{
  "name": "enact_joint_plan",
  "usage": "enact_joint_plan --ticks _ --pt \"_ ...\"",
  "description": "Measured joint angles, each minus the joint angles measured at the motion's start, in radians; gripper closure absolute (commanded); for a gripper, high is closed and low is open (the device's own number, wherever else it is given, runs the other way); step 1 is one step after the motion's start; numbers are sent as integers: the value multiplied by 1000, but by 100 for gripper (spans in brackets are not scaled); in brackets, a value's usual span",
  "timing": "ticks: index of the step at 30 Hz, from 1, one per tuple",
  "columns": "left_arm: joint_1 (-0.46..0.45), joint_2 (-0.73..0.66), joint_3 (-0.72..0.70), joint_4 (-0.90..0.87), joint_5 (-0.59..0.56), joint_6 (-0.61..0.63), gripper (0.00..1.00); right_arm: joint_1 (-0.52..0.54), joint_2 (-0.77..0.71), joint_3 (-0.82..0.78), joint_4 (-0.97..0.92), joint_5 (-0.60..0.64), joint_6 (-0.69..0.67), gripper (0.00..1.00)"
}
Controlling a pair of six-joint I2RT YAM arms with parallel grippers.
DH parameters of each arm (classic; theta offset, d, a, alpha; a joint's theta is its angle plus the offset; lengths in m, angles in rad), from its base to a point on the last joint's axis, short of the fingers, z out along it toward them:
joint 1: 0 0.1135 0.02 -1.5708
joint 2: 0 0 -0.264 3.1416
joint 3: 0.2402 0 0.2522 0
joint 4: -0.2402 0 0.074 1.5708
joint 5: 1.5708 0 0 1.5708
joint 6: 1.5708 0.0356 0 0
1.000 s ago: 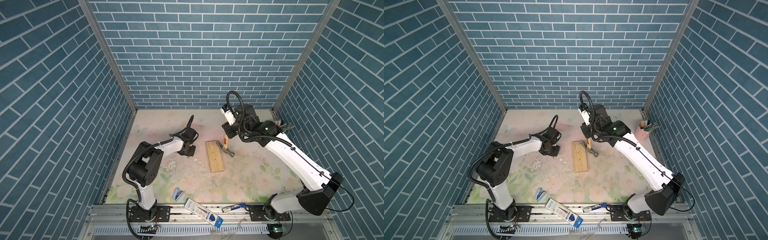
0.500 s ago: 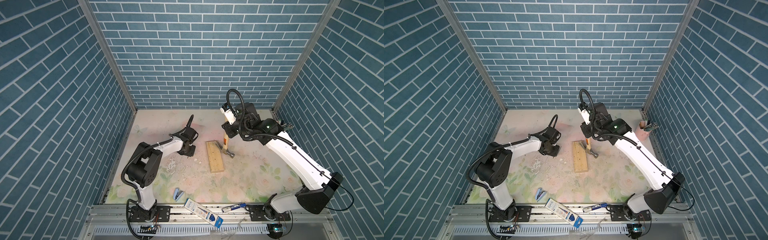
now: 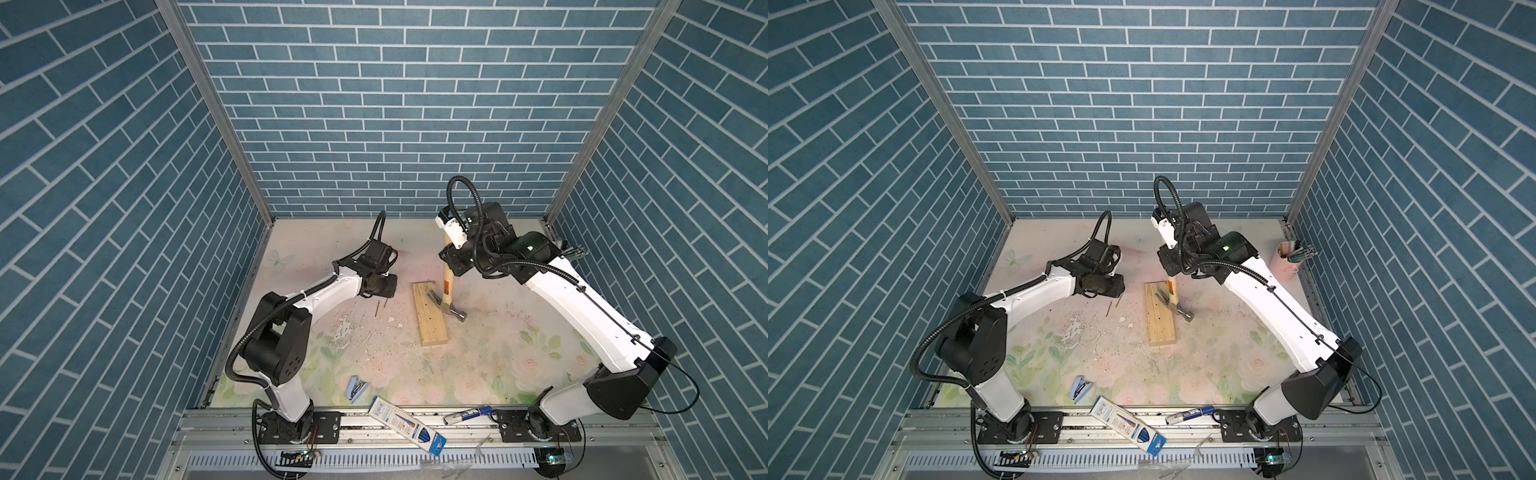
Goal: Use a claw hammer to pull out a nail
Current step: Place the nail at the center of the board, then remove the nail from the mounting plate.
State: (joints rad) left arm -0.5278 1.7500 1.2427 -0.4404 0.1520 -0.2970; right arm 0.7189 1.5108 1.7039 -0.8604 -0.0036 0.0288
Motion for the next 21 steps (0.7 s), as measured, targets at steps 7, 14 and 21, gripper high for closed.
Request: enact_joint_plan --ticks 7,14,21 --pt "-1 87 39 70 96 -62 56 -7 81 60 -23 13 0 100" --pt "-1 157 64 114 148 -107 55 -24 139 130 -44 20 0 100" --pt "-2 214 91 148 187 -141 54 -34 183 188 -55 19 0 100"
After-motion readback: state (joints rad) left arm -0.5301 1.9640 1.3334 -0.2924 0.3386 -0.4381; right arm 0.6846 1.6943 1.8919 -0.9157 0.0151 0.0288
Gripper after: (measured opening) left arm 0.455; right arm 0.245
